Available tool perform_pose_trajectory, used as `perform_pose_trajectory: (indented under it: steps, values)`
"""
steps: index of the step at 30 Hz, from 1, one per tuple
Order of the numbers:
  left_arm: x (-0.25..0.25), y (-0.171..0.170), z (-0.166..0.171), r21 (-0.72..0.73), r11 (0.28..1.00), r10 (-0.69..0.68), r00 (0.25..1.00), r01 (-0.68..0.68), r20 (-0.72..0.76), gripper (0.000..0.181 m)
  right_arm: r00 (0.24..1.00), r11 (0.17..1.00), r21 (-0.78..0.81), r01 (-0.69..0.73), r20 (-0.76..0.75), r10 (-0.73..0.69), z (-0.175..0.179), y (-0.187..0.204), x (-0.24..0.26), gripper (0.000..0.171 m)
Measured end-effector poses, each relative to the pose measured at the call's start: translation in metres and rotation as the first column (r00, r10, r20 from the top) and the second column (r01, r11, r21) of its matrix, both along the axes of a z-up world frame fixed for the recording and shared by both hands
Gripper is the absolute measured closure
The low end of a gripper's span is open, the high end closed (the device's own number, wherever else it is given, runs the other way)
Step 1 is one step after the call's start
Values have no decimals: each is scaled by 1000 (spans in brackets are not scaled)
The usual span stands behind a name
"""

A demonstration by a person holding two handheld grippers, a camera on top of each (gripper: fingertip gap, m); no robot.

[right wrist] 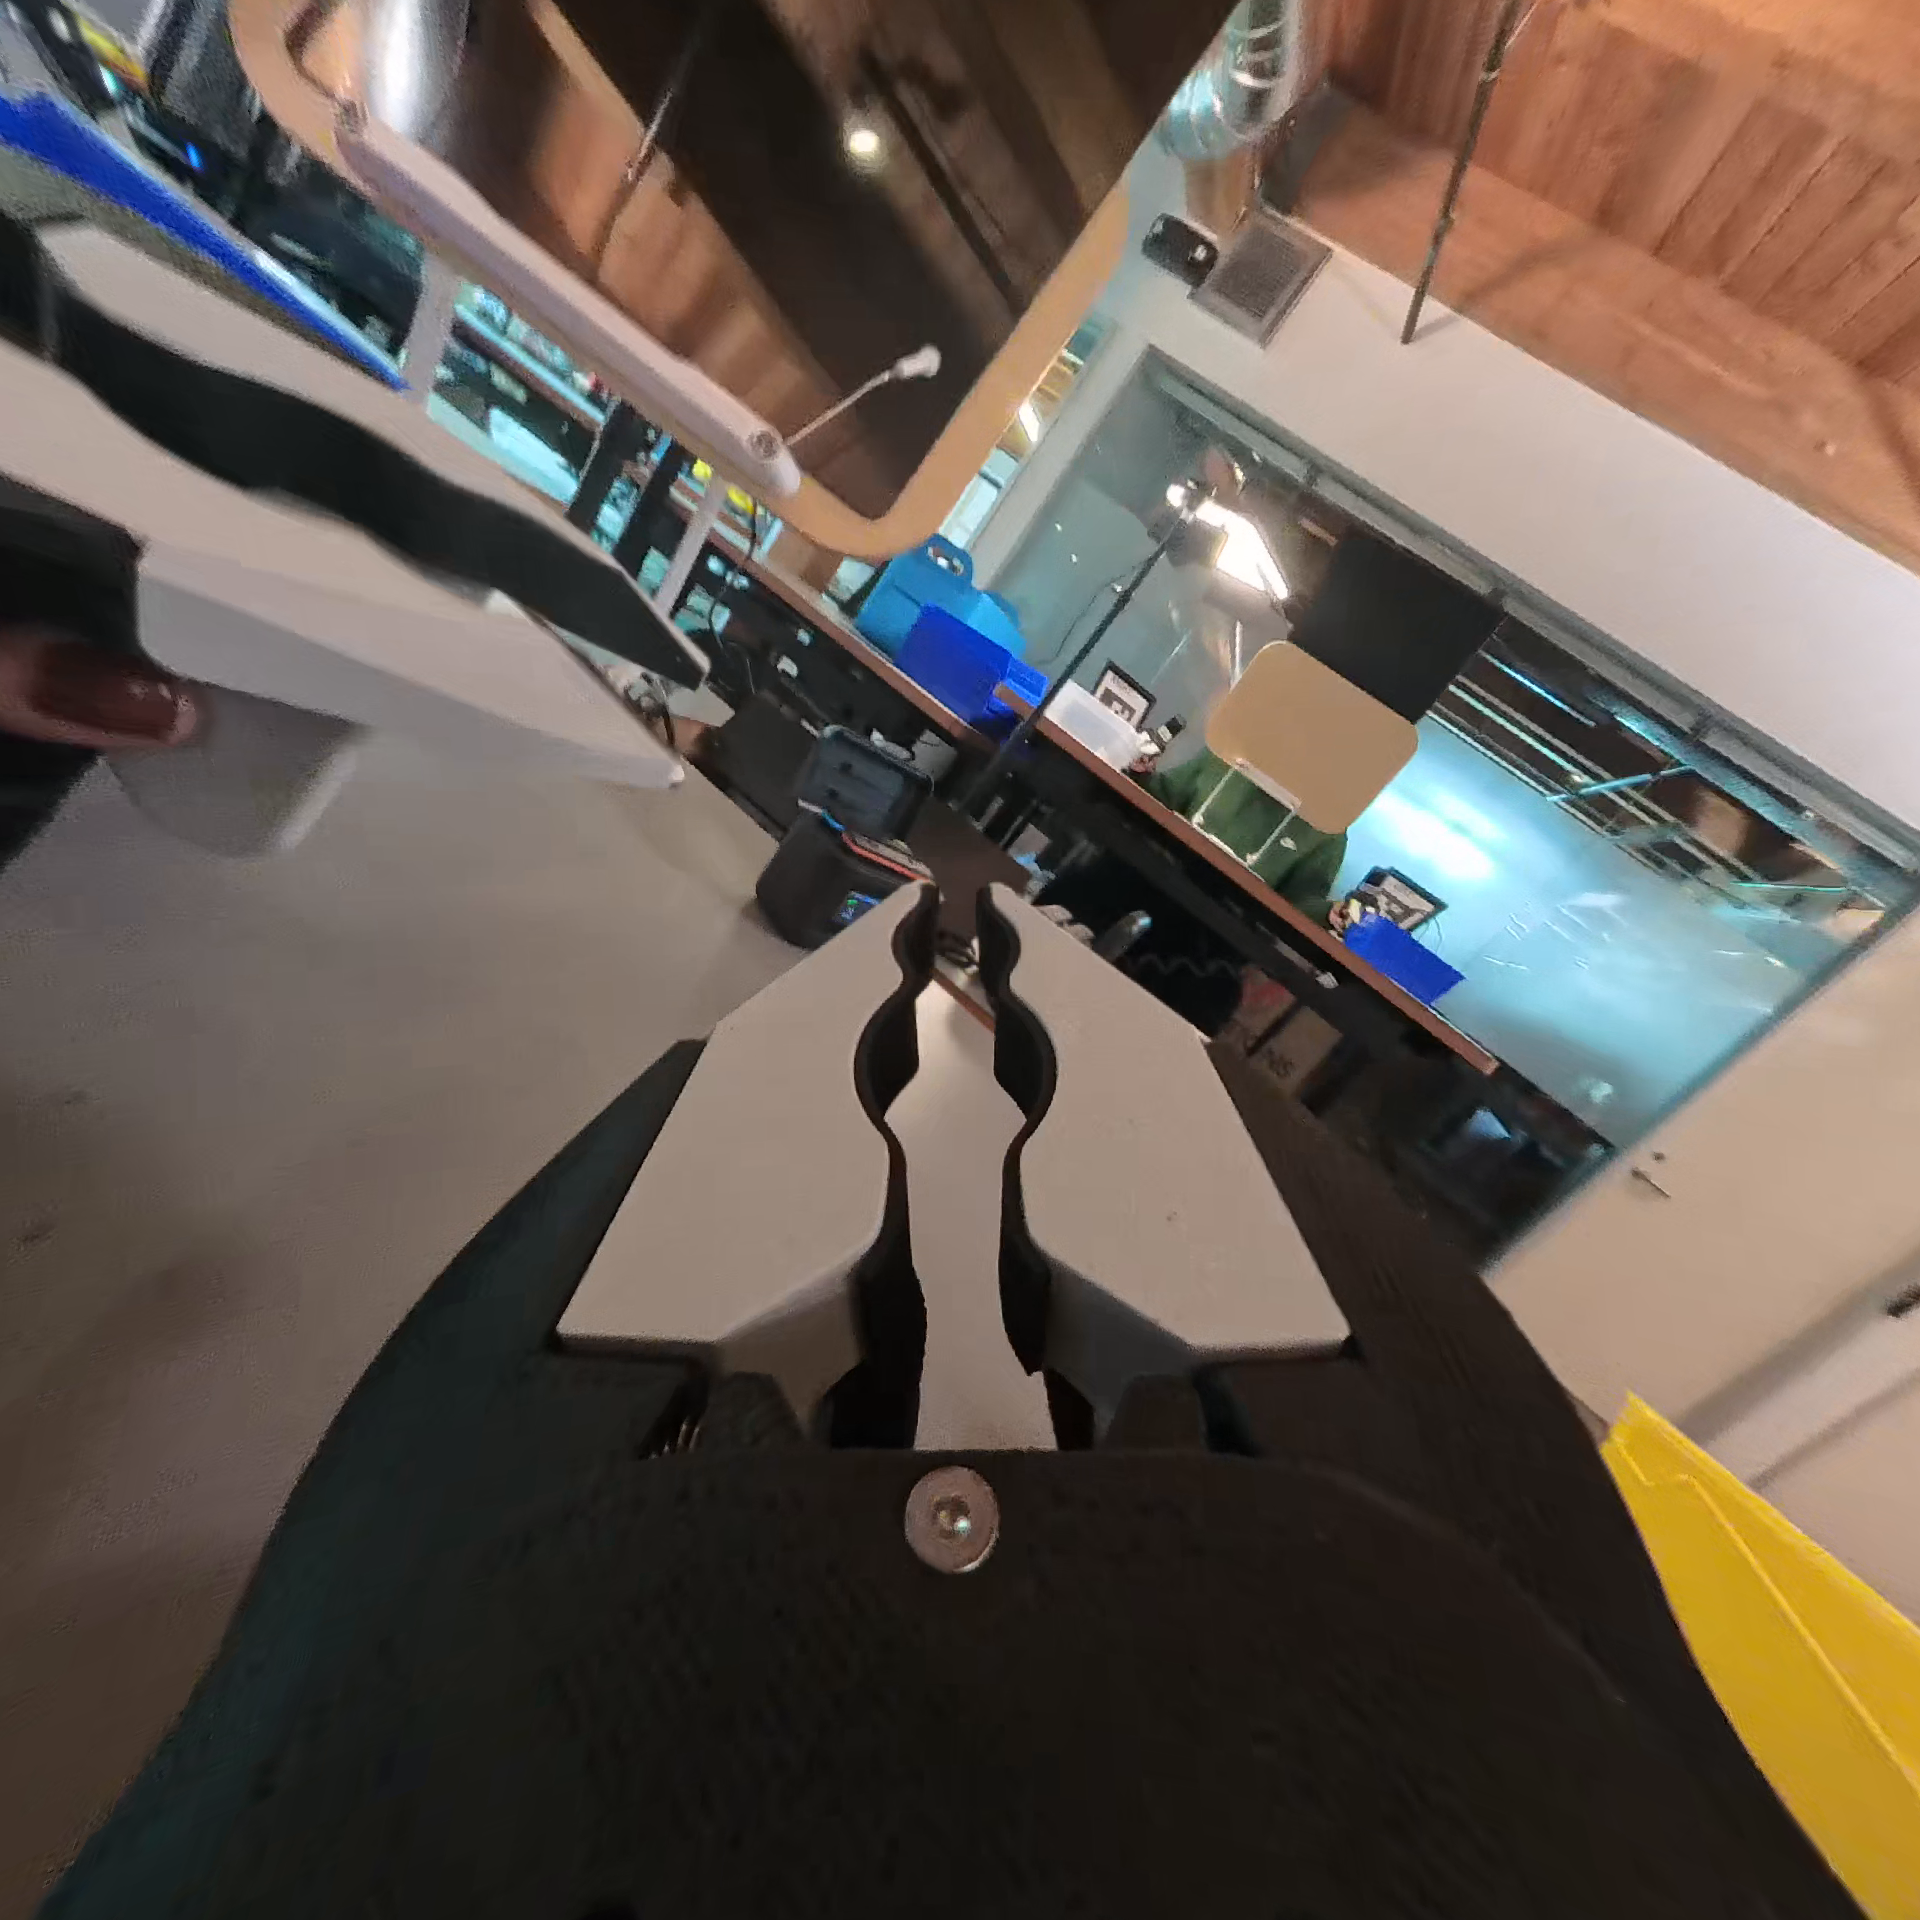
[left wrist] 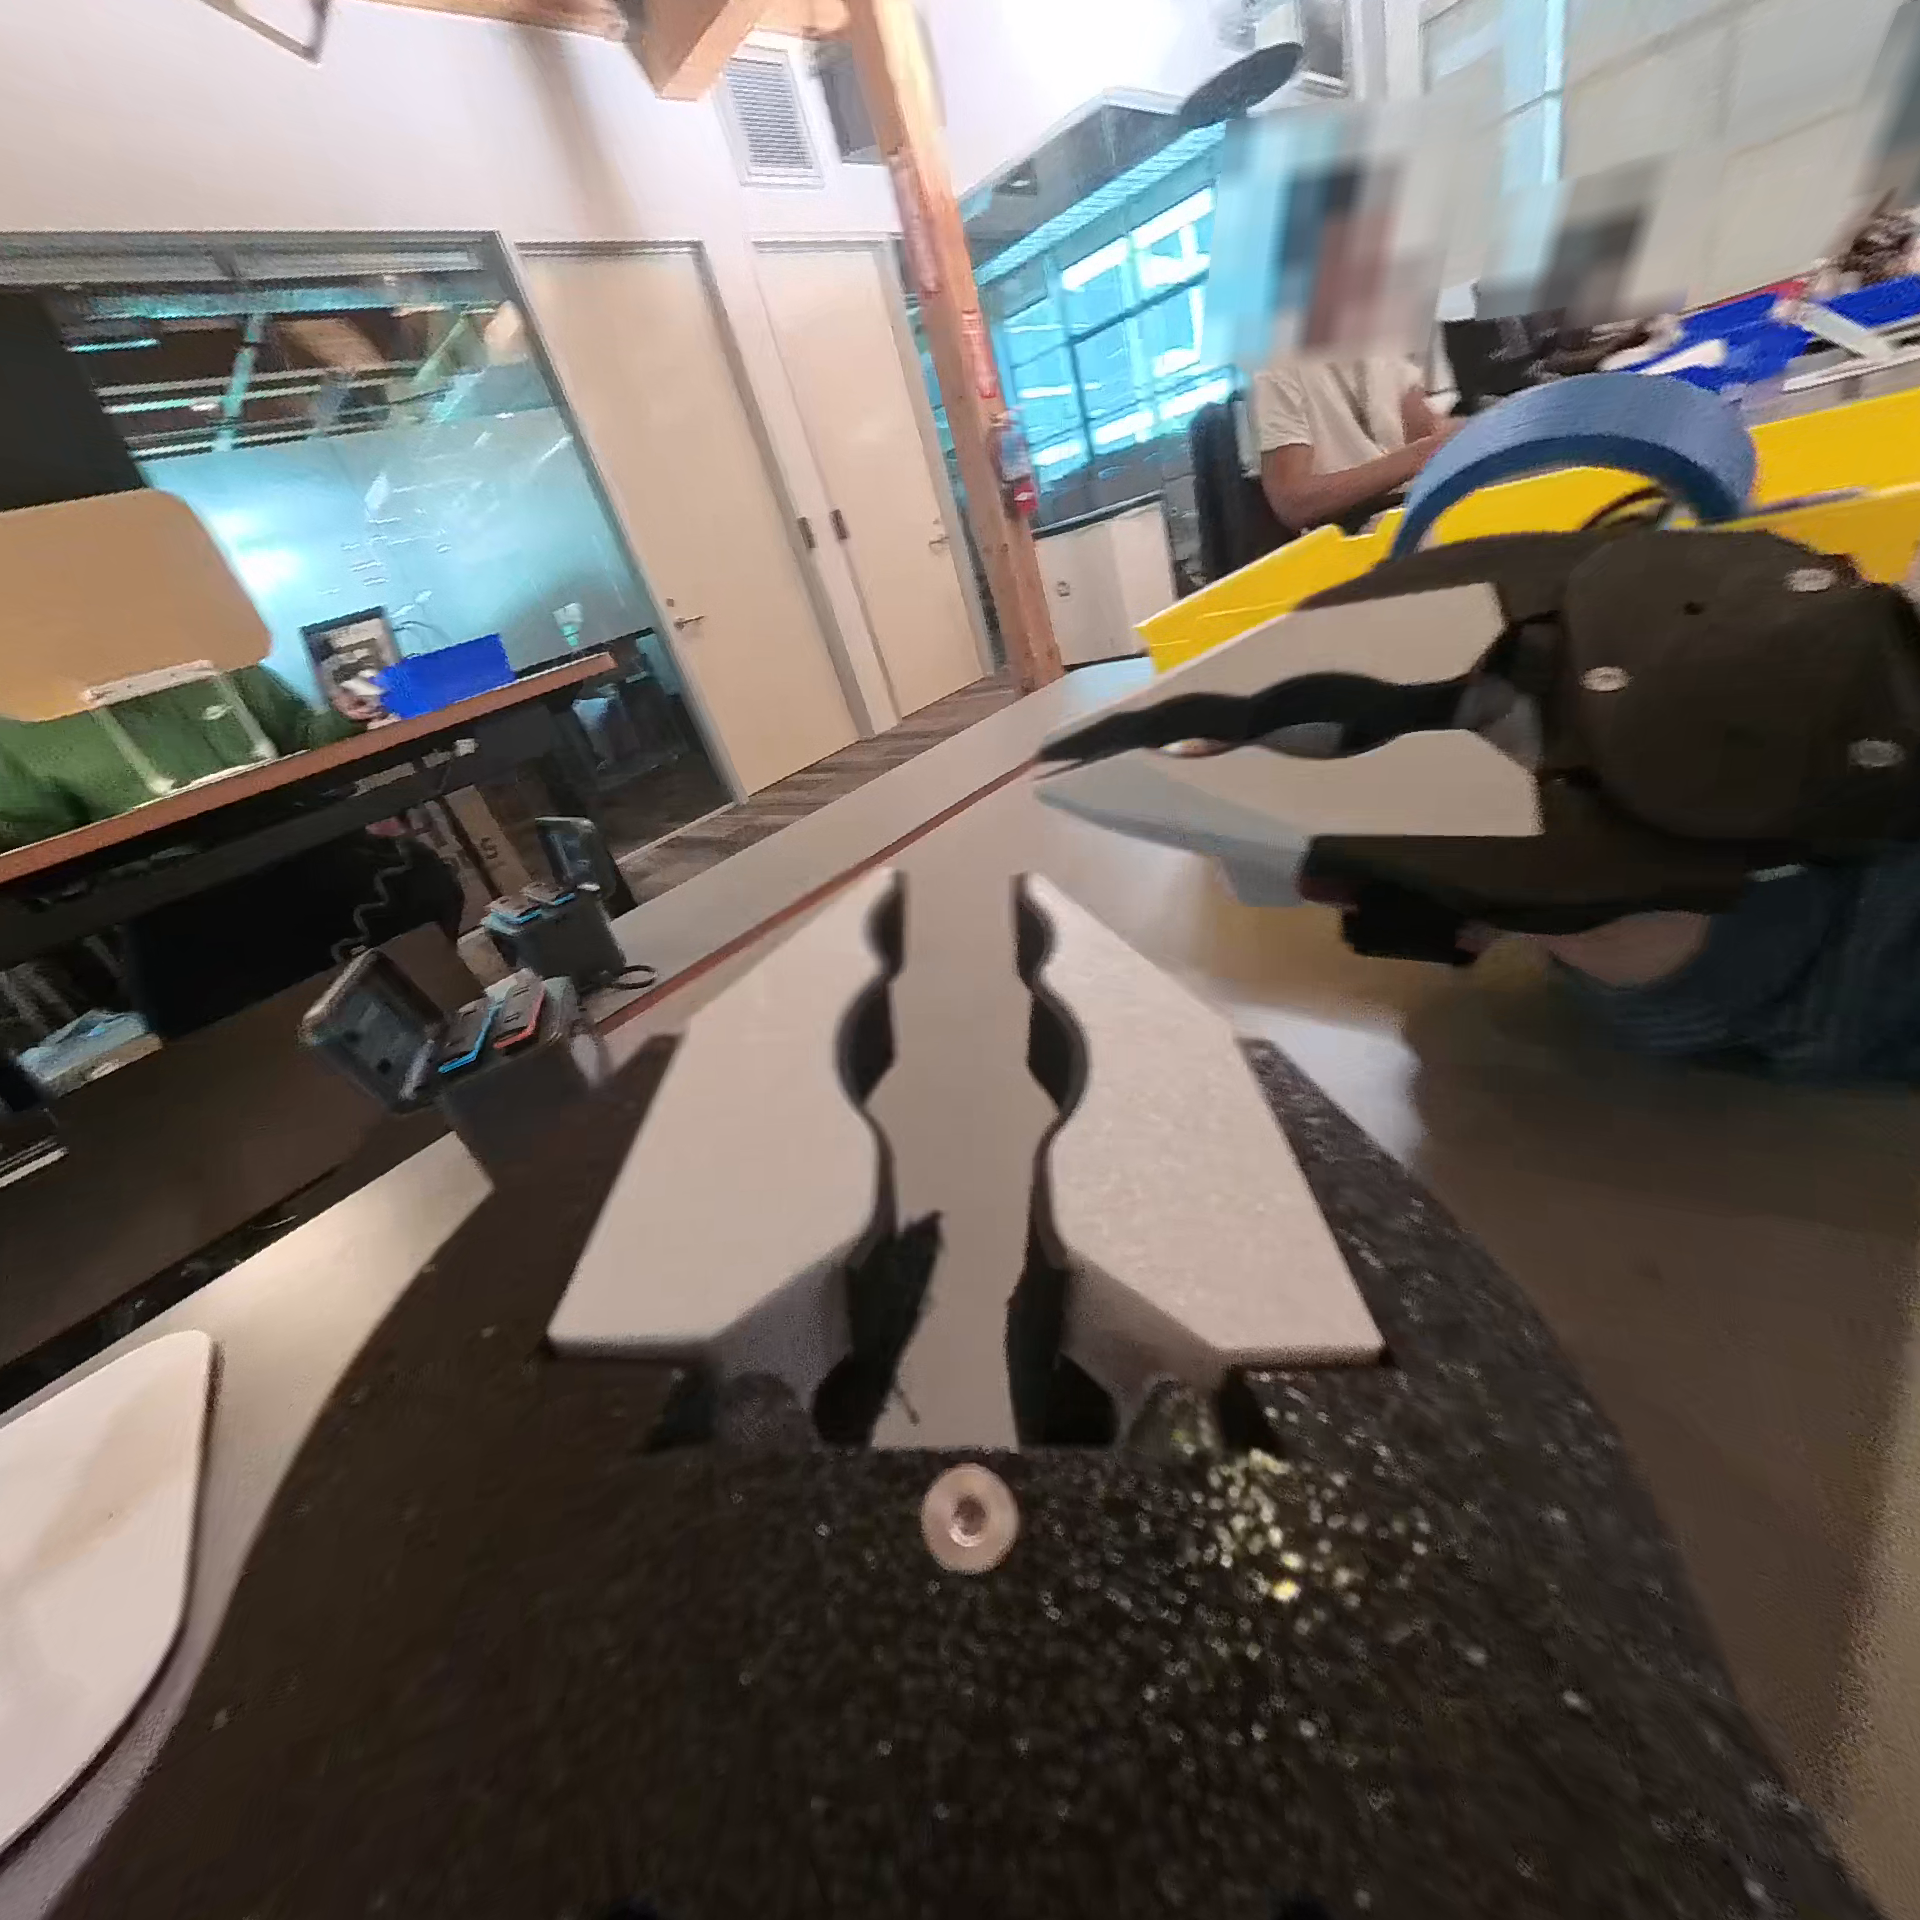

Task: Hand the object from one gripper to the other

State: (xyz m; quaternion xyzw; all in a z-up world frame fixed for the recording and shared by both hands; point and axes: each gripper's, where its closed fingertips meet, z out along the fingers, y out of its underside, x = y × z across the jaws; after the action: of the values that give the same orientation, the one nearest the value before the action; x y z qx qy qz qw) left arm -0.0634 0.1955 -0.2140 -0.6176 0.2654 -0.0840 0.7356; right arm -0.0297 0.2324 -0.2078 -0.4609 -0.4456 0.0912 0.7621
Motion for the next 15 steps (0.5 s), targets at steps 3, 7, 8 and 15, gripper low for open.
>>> perform_pose_trajectory:
  steps: [3,7,8,15]
  values:
    - [16,-11,1,6,996,-90,994,91,-62,179,999,1000,-2,23,35,-22,-6,5,-2,166]
    - [18,-29,39,46,996,-69,984,77,-161,181,1000,1000,-3,18,18,-18,-4,4,1,166]
    - [14,-36,51,10,998,-57,987,59,-147,181,1000,1000,-7,16,14,-16,-3,3,1,167]
    - [-125,-91,60,-389,841,361,925,-377,-116,169,1000,998,-65,-3,-31,1,-3,7,4,166]
